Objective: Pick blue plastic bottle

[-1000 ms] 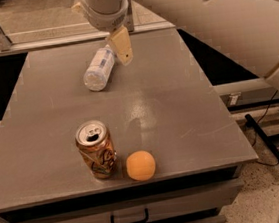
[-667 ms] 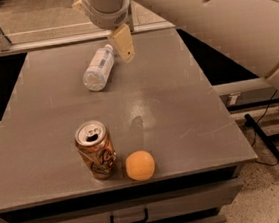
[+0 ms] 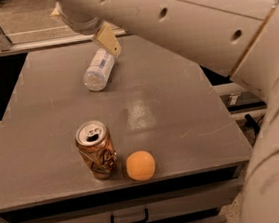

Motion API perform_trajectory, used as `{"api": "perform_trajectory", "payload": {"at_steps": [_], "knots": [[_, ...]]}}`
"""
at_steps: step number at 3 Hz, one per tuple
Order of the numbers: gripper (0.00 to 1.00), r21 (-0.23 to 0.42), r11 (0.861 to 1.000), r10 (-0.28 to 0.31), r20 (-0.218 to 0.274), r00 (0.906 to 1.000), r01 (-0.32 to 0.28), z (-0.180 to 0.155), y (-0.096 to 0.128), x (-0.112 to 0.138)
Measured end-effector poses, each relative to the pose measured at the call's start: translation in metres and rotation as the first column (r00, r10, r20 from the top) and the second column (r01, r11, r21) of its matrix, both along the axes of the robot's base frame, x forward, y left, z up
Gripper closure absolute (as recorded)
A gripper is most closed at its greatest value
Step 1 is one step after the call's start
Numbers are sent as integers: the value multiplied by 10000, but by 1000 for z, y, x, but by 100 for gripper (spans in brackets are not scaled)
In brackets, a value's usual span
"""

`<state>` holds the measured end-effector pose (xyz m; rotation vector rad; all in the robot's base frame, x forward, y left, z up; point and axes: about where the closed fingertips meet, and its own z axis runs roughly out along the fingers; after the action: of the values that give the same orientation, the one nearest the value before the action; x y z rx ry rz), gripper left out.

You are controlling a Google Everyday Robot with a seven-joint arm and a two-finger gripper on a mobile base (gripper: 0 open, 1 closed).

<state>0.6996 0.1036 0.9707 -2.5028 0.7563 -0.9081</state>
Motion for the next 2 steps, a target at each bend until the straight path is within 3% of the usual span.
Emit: {"api": "perform_trajectory", "payload": {"at_steps": [1, 2], "knots": [[0, -1488, 9847, -828, 601, 9948, 910, -20, -9, 43], [0, -1928, 9738, -1052, 897, 9904, 1209, -18, -22, 51]]}}
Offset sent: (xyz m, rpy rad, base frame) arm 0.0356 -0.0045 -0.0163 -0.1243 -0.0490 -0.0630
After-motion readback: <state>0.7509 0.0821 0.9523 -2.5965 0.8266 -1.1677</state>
